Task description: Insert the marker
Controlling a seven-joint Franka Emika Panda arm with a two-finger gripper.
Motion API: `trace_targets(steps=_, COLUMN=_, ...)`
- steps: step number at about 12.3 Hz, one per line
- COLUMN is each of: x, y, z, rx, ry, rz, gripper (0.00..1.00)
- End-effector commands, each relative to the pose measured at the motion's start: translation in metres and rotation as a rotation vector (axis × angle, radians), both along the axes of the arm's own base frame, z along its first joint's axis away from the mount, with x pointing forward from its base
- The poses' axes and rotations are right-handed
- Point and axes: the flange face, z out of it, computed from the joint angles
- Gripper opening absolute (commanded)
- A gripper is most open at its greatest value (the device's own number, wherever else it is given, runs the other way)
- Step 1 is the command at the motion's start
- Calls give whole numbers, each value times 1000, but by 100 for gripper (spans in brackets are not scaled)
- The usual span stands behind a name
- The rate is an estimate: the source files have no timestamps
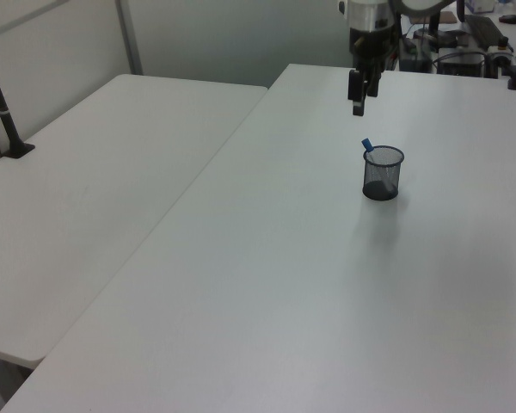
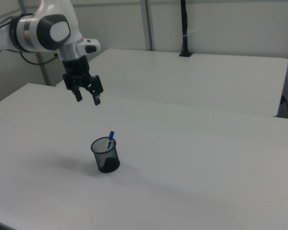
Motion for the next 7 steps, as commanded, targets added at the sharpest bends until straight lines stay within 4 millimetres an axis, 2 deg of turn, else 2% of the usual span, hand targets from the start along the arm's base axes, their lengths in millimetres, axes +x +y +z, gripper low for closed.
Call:
trace_targets(steps=1, x=-26, y=-13, z=45, rx=15, ry=-9, rz=67, gripper=100)
trace_targets(steps=3, x=-34, y=-14, z=52, rx=14, ry=1, rz=60, gripper=100)
trace_targets(steps=7, x=-36, y=-16, z=49, rx=11, ry=30, rz=55, gripper=100)
